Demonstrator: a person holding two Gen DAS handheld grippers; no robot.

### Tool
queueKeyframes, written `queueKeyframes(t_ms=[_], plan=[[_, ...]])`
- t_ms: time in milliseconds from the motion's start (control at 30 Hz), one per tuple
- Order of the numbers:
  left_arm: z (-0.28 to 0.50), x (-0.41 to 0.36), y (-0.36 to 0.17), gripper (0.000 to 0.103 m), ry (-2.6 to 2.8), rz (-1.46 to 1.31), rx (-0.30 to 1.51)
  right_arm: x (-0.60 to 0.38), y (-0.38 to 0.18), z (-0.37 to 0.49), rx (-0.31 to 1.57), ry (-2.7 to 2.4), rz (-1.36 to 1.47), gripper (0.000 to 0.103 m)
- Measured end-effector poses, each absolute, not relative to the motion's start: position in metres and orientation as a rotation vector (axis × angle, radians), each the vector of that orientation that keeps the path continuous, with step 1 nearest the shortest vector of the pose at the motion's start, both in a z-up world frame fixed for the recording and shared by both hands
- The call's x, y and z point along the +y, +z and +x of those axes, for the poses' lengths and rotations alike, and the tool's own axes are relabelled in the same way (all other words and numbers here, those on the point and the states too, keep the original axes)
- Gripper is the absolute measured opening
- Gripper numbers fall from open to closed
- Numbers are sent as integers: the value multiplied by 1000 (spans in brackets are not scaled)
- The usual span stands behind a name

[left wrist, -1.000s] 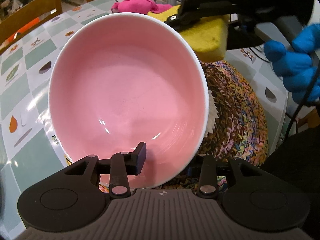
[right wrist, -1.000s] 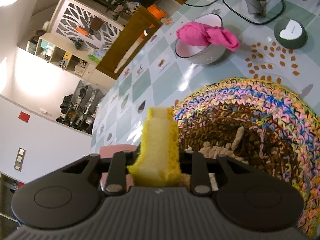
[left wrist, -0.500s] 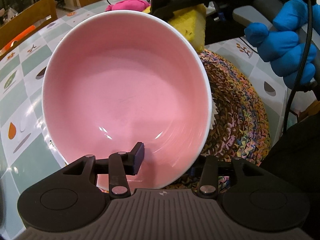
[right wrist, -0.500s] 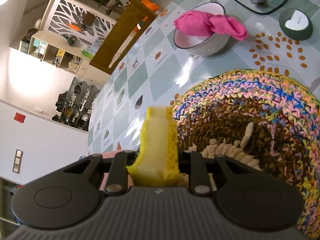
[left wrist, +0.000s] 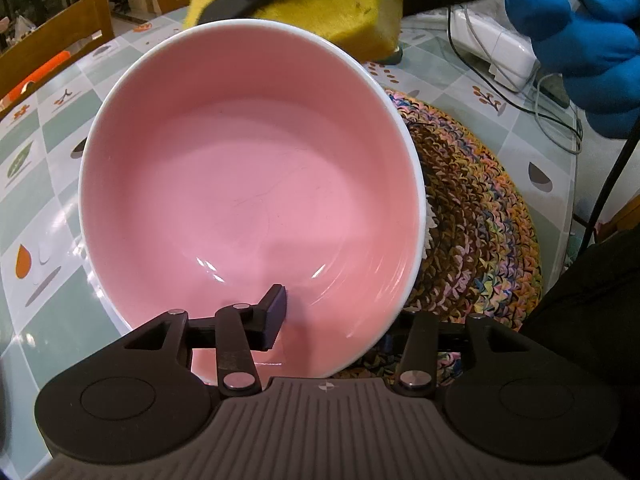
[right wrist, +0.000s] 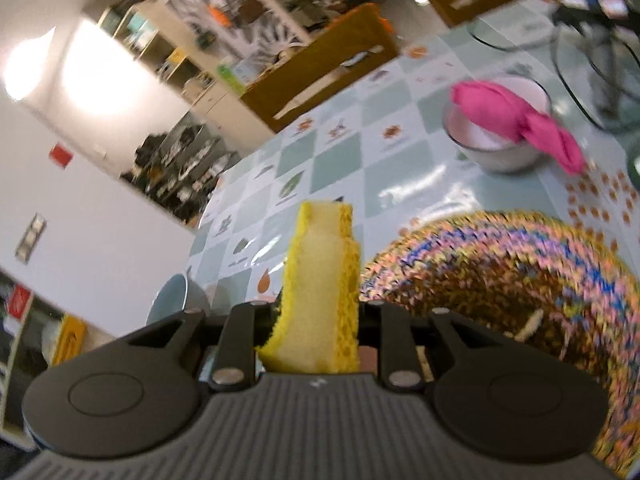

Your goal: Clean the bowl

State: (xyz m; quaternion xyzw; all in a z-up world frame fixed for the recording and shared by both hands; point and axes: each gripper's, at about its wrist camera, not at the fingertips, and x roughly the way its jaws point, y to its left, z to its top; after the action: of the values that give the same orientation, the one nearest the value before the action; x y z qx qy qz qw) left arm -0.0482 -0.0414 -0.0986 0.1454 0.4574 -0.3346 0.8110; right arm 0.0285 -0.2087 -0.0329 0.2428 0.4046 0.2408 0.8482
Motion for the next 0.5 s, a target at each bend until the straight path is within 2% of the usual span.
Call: queueKeyframes(t_ms=[500], plan=[[-47,-42,-100,51,-718,329,981,-199,-49,77,1004,578,402,24]])
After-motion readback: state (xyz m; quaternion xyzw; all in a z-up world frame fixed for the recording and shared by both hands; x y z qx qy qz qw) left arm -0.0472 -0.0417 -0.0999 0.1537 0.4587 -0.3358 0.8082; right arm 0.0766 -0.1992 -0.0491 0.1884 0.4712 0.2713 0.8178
